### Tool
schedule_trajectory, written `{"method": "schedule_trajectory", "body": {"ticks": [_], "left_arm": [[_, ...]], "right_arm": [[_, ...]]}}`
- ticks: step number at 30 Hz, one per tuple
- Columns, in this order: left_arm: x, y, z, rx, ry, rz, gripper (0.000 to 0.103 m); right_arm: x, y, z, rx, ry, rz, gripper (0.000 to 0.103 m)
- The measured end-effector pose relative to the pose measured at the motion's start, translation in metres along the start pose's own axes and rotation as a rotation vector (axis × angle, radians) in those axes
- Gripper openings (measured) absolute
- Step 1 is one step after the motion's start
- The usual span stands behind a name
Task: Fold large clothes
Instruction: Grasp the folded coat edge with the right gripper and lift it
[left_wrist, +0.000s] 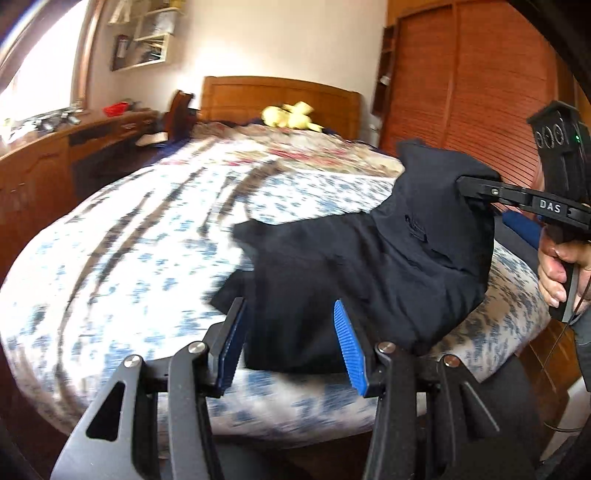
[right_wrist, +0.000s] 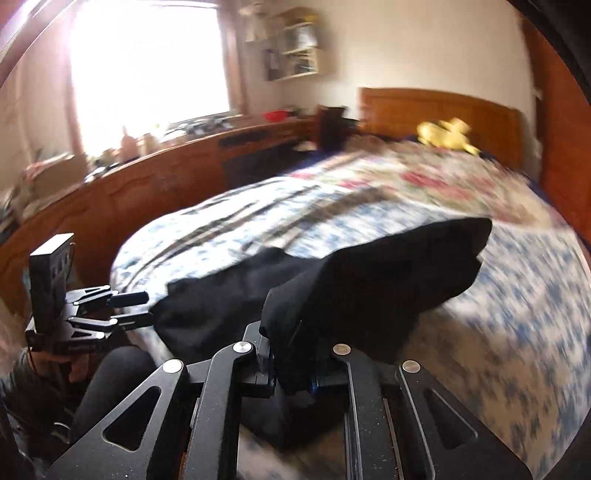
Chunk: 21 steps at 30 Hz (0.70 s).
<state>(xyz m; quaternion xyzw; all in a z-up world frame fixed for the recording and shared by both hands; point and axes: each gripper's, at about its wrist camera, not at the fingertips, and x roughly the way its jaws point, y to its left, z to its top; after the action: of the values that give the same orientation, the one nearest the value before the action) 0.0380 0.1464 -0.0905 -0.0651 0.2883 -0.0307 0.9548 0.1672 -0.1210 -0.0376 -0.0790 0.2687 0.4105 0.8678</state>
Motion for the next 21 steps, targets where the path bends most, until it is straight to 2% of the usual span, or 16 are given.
{"method": "schedule_trajectory", "body": {"ticks": [3, 6, 9, 11, 13, 15, 19, 21], "left_arm": [[-0.015, 0.021, -0.002, -0.019, -0.012, 0.041, 0.046], [-0.023, 0.033, -0.005, -0.018, -0.004, 0.079, 0.046], [-0.025, 0.041, -0.008, -0.023, 0.009, 0.101, 0.046], [-0.024, 0.044, -0.009, -0.028, 0.012, 0.109, 0.046], [-0.023, 0.044, -0.010, -0.034, 0.012, 0.109, 0.046], [-0.022, 0.043, -0.010, -0.041, 0.009, 0.099, 0.046], [-0.021, 0.029, -0.004, -0.029, -0.015, 0.087, 0.046], [-0.021, 0.020, 0.002, -0.016, -0.032, 0.074, 0.046]], "right_arm": [[0.036, 0.034, 0.019, -0.030, -0.003, 0.071, 0.010], [0.069, 0.060, 0.023, -0.042, 0.012, 0.113, 0.010], [0.097, 0.074, 0.019, -0.027, 0.051, 0.133, 0.017], [0.108, 0.079, 0.017, -0.008, 0.077, 0.132, 0.027], [0.109, 0.082, 0.018, -0.012, 0.083, 0.139, 0.042], [0.100, 0.083, 0.023, -0.028, 0.063, 0.129, 0.047], [0.077, 0.072, 0.034, -0.045, 0.024, 0.091, 0.050], [0.066, 0.059, 0.034, -0.054, 0.020, 0.039, 0.051]]}}
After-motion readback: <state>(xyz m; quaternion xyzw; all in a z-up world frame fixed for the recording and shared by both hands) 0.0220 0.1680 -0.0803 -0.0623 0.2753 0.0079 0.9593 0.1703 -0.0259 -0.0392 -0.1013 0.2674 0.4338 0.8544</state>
